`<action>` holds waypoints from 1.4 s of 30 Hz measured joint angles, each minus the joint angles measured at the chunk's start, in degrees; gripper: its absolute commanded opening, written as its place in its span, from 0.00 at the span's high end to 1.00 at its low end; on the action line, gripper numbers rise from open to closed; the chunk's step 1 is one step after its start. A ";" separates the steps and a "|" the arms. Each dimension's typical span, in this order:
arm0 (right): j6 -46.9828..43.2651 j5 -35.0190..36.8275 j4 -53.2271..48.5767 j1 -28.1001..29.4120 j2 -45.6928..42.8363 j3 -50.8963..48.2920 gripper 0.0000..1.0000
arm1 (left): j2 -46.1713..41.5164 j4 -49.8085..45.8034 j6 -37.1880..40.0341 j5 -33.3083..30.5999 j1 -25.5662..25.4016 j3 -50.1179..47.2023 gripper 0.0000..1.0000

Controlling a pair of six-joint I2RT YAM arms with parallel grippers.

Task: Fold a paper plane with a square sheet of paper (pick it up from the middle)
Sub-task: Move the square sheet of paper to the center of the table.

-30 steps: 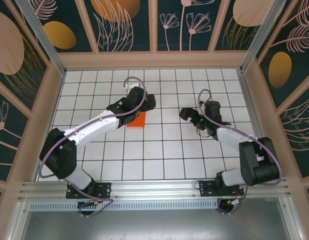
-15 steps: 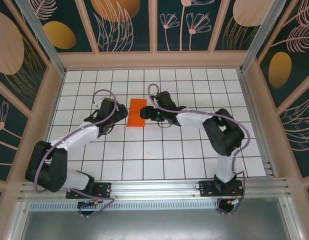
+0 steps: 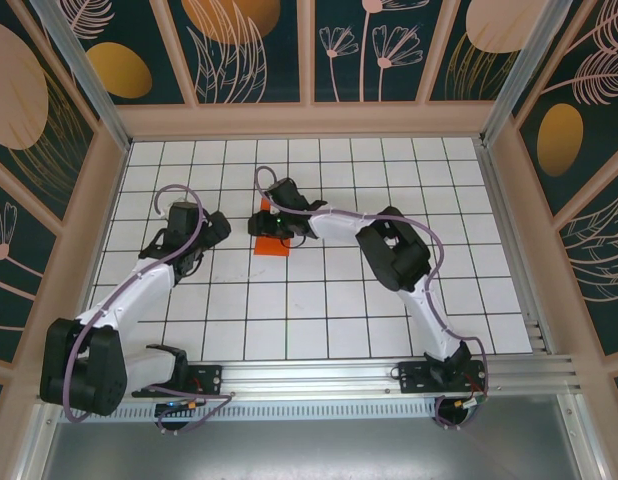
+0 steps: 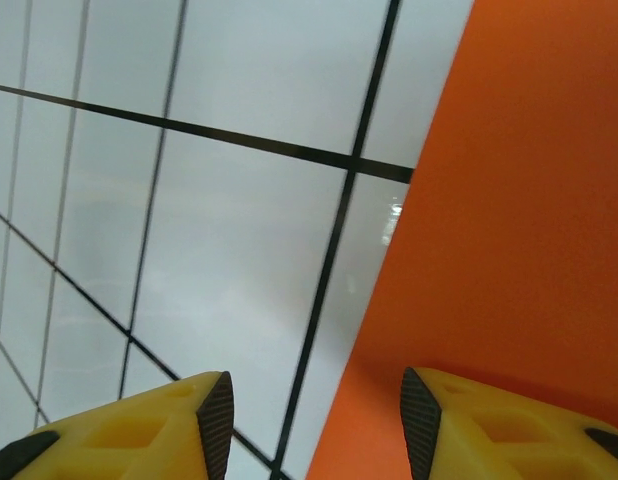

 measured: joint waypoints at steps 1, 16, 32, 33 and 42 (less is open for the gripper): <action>-0.04 0.11 -0.74 0.00 0.09 0.70 0.49 | -0.33 -0.13 0.52 -0.02 0.00 -0.31 0.01; -17.05 -2.23 -5.84 -0.68 -9.16 -12.28 0.51 | 1.09 2.32 3.56 8.55 0.00 -0.98 0.07; -5.09 -5.31 -1.55 -10.45 -34.36 -37.24 0.34 | 9.62 17.79 -3.87 28.04 -3.50 -1.01 0.33; -3.48 -4.68 -1.29 -10.97 -35.17 -38.29 0.34 | 10.67 18.88 -4.63 28.70 -4.52 -0.94 0.36; 4.74 -3.48 -0.90 -12.09 -36.37 -42.60 0.37 | 23.26 25.05 -9.11 32.57 -11.47 4.52 0.49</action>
